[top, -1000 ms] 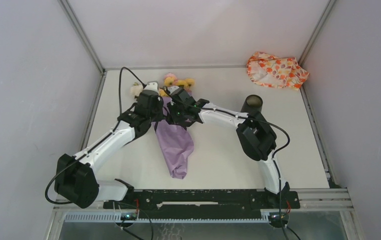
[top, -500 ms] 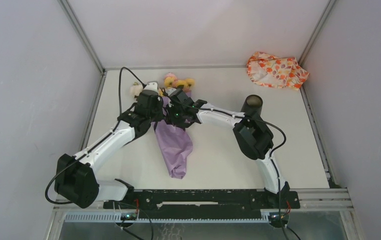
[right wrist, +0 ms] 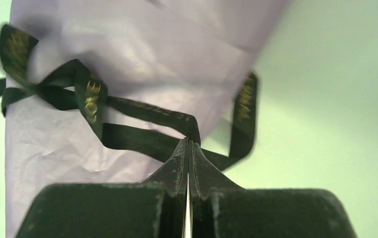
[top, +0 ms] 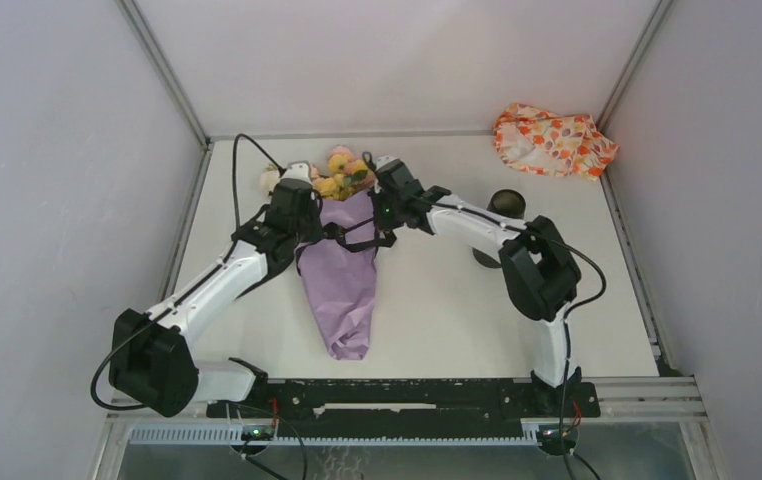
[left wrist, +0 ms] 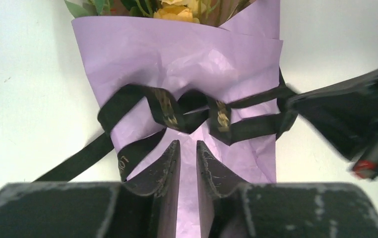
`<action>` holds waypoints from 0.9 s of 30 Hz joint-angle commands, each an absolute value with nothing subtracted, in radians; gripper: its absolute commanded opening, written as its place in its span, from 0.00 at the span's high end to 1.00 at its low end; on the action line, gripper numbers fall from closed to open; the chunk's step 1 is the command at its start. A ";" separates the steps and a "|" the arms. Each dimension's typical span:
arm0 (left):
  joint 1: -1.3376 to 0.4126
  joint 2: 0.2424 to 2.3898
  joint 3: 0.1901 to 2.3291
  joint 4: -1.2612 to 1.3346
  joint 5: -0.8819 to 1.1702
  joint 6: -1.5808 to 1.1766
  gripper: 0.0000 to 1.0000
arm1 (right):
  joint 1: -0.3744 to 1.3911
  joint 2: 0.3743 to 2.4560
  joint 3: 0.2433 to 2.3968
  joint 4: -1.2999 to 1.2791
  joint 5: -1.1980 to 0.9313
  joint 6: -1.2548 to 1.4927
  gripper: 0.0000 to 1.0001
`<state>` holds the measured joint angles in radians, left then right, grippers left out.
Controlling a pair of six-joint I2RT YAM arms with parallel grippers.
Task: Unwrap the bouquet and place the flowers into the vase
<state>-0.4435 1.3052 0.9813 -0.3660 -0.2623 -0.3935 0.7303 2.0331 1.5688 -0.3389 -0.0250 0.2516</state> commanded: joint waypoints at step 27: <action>-0.405 1.324 0.824 -0.172 -0.172 -0.376 0.54 | 0.642 1.717 1.468 -0.330 -0.016 0.331 0.95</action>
